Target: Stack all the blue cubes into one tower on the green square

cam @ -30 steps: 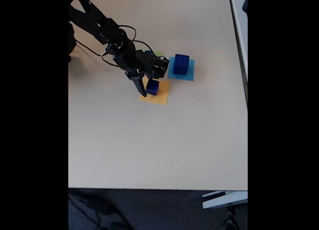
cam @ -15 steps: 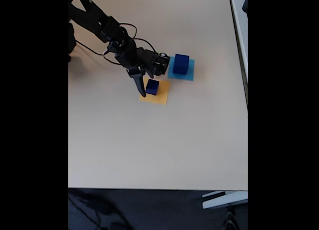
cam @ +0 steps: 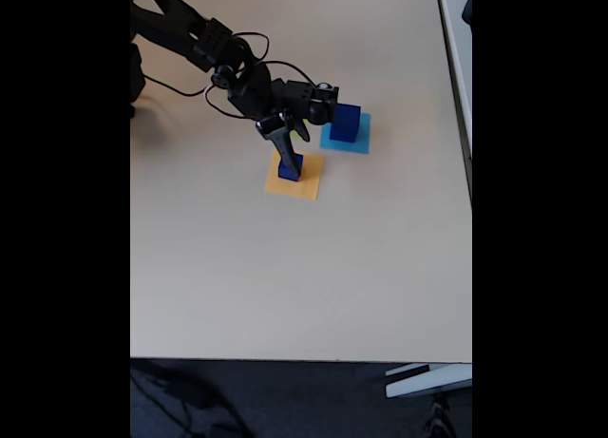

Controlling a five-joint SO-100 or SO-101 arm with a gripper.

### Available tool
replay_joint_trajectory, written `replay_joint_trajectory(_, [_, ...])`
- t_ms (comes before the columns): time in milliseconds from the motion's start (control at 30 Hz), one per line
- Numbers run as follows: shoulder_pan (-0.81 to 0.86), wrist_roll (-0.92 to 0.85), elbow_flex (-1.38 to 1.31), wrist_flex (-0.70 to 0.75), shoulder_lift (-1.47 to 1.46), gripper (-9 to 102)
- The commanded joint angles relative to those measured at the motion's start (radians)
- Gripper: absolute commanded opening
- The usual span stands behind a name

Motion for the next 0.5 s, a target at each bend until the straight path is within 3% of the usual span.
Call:
replay_joint_trajectory(0, [-0.048,-0.025,-0.163,0.041,0.091,46])
replay_joint_trajectory(233, [-0.138,0.041,-0.232,0.049,0.101,46])
replay_joint_trajectory(467, [-0.195,-0.035,-0.272,0.135,0.187,46])
